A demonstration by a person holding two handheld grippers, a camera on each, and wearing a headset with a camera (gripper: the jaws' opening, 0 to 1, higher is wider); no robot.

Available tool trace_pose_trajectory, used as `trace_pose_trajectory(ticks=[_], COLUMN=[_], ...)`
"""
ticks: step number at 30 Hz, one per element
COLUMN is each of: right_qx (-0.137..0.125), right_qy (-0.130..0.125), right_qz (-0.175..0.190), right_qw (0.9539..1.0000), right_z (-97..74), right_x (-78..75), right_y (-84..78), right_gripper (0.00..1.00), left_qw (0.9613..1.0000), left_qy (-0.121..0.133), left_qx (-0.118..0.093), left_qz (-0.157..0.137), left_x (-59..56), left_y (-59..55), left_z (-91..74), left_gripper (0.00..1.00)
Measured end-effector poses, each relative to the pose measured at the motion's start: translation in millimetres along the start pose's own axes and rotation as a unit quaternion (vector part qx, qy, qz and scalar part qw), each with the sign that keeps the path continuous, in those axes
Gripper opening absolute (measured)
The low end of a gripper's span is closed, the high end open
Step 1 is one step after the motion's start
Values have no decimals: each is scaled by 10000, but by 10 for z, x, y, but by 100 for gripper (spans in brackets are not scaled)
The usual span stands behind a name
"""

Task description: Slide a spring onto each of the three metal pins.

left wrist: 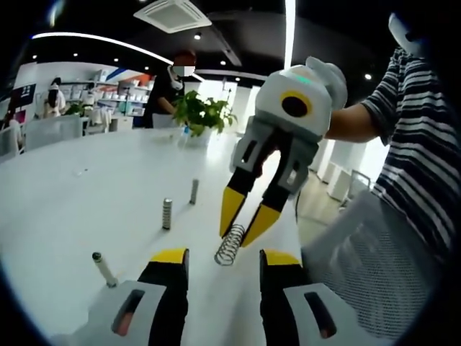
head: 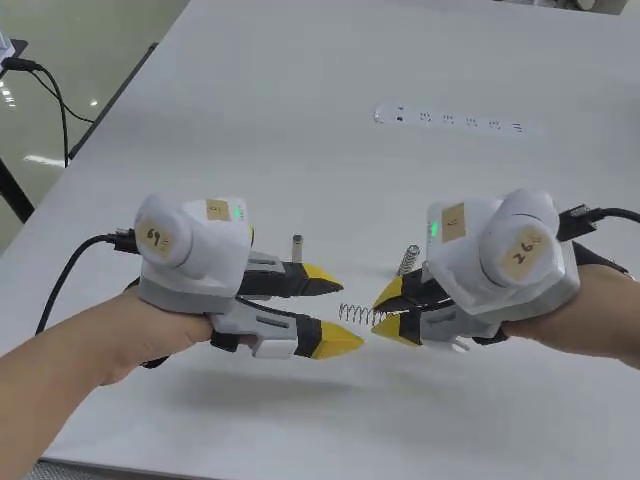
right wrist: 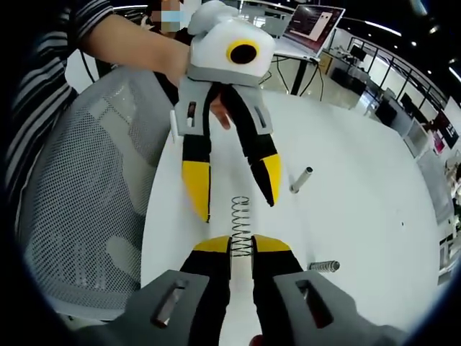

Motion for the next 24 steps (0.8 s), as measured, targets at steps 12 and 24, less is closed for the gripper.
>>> trace_pose_trajectory(ticks=[12,24], right_qx=[-102,-137], right_qy=[62,70], right_qz=[-164,-226], right_qw=[9998,9996], right_z=[-47,-72], right_x=[63,50], right_y=[23,44], right_gripper=[8,7], left_qw=[9997,9993], left_qy=[-238,-306], left_qx=[-45,-98], left_qz=[75,178], left_x=[-111,-122], left_y=[27,48], left_z=[68,61], left_gripper=[14,5])
Point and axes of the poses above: the centre of the closed fingertips' face, and the gripper's own axes: z roughly forward along the fingers, x roughly to its left, y roughly out of its top, the point moved 1 cm from there along -z, roughly backward along the fingers, and after that the axes turned 5 degrees about z, right-handed, at the moved point
